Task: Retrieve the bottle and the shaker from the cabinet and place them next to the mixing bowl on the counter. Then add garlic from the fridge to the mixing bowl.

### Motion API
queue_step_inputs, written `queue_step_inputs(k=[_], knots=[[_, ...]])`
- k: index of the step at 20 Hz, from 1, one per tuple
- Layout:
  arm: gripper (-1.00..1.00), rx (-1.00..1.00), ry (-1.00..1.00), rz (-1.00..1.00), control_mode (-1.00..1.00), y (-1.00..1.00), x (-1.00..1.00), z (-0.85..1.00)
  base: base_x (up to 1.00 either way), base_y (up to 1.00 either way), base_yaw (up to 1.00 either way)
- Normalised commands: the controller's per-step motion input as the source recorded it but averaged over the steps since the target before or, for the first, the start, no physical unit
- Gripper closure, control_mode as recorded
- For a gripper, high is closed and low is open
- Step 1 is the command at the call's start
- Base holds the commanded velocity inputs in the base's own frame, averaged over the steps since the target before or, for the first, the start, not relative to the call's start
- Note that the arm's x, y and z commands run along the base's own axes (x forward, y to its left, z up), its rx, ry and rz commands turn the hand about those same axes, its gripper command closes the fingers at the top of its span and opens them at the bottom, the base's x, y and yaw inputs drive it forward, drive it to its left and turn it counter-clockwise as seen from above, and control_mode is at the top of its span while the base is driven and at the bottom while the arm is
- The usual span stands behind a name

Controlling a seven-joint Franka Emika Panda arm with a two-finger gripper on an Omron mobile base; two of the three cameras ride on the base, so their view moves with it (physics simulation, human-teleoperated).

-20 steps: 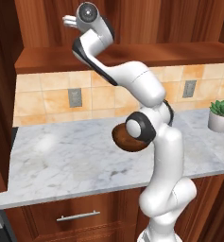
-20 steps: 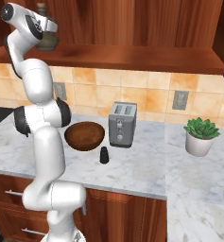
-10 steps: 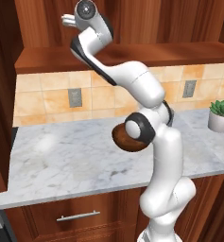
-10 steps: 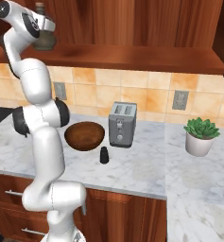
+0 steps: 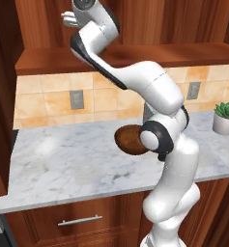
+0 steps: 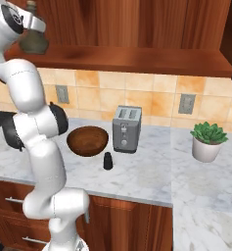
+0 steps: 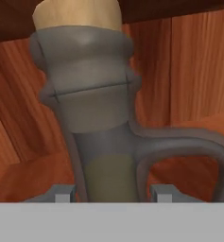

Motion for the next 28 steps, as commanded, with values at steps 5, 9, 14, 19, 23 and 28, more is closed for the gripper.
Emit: queue_step_inputs(k=[5,9,14,19,23,28], knots=[[1.0,0.15,-0.2,-0.09,-1.0,-0.46,-1.0,-0.45,0.0,0.0,0.0],[1.0,0.05,-0.17,-0.08,-1.0,-0.41,-1.0,-0.68,0.0,0.0,0.0],[1.0,0.0,-0.03,-0.04,-1.0,-0.15,-1.0,-0.82,0.0,0.0,0.0],[1.0,-0.01,0.0,0.0,-1.0,-0.08,-0.93,-0.71,0.0,0.0,0.0],[1.0,-0.1,0.03,-0.09,-1.0,0.03,-0.18,-0.73,0.0,0.0,0.0],[1.0,-0.13,0.13,-0.12,-1.0,0.21,0.03,-0.85,0.0,0.0,0.0]])
